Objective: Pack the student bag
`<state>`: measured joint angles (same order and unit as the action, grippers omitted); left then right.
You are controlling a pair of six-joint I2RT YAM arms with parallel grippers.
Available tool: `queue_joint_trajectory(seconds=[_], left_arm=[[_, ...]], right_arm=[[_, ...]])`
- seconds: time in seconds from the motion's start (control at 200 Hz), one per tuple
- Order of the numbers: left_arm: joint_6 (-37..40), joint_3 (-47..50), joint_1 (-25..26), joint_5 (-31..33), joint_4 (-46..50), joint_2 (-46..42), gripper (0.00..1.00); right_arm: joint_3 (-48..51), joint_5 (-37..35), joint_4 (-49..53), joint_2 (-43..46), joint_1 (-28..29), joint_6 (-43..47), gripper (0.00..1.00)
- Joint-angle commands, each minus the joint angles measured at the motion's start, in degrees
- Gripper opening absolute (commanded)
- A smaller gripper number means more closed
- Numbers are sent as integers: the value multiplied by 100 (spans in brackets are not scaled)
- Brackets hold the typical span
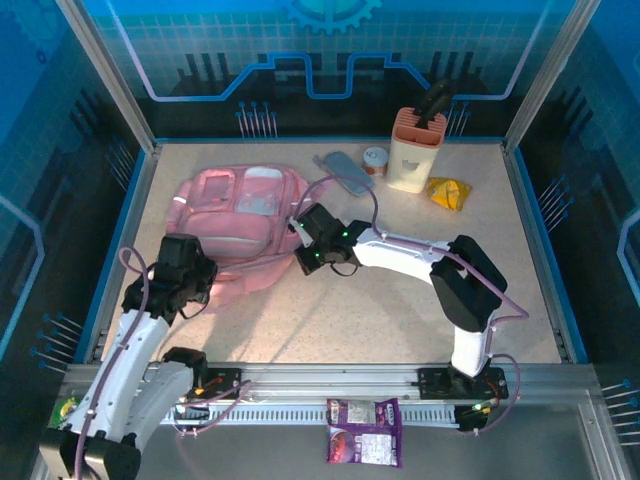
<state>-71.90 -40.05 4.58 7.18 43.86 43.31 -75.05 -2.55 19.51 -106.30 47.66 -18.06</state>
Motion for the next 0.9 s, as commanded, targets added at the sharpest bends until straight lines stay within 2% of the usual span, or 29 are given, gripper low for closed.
queue_joint_trajectory(seconds=[0.0, 0.15, 0.28, 0.385, 0.49, 0.67, 0.775, 0.845, 0.895], left_arm=[[740, -400, -632, 361, 133, -81, 0], [1363, -571, -1587, -71, 75, 203, 0], [1526, -580, -2337, -508, -11, 445, 0], [1631, -541, -2594, -440, -2, 436, 0], [1756, -535, -2825, -459, 71, 501, 0], [1820, -420, -2899, -499, 11, 570, 0], [1862, -380, -2893, -547, 2, 604, 0], [1879, -342, -2893, -705, -95, 560, 0], [1886, -323, -2898, -893, -176, 532, 14]], right_arm=[[69, -629, 706, -103, -343, -118, 0], [504, -502, 385, 162, -148, -448, 0], [35, -751, 464, -331, -260, -752, 0], [-227, -1073, 80, -523, -549, -706, 0], [-825, -1474, 260, -891, -688, -515, 0], [-1055, -1482, 274, -1020, -737, -314, 0], [-869, -1102, 251, -781, -713, -331, 0], [-680, -706, 239, -599, -645, -272, 19], [-594, -500, 312, -436, -556, -251, 29]])
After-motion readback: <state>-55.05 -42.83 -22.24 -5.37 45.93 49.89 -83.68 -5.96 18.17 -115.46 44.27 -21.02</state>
